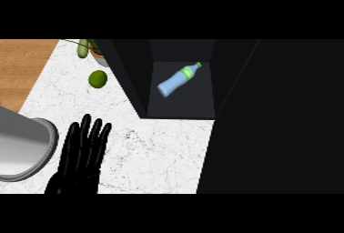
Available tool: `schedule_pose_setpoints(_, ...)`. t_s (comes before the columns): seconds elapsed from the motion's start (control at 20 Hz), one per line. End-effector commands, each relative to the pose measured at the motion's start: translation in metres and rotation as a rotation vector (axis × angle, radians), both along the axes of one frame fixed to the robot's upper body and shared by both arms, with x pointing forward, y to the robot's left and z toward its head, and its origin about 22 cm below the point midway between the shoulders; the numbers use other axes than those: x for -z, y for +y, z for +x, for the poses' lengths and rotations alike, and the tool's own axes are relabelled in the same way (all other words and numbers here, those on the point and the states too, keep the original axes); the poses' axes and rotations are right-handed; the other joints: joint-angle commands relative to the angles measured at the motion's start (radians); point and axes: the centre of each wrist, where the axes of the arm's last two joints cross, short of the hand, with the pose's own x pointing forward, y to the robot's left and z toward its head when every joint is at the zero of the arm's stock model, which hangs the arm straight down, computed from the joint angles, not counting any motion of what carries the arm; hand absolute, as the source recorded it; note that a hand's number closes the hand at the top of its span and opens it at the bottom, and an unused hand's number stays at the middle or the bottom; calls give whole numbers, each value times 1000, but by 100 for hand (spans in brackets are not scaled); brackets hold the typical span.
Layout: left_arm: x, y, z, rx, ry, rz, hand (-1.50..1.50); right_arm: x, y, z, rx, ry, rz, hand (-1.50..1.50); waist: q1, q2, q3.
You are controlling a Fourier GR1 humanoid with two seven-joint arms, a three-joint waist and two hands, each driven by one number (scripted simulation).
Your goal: Pick up the bottled water, place it into the cabinet and close the cabinet
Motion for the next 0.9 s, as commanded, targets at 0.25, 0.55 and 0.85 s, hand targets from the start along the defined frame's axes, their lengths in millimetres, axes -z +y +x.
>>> schedule_pose_setpoints(0.25, -5, 50, -41, -104, -32, 10, -150, -23, 36, -16, -268, -31, -72, 150, -2, -2, -3)
schedule_pose_setpoints(0.55, -11, 78, -63, -97, 2, -20, -150, -42, 55, -6, -284, -117, -97, 150, 9, 1, -3)
schedule_pose_setpoints(0.85, -21, 100, -74, -87, -26, -35, -150, -49, 59, -2, -299, -101, -103, 150, 28, 5, -5)
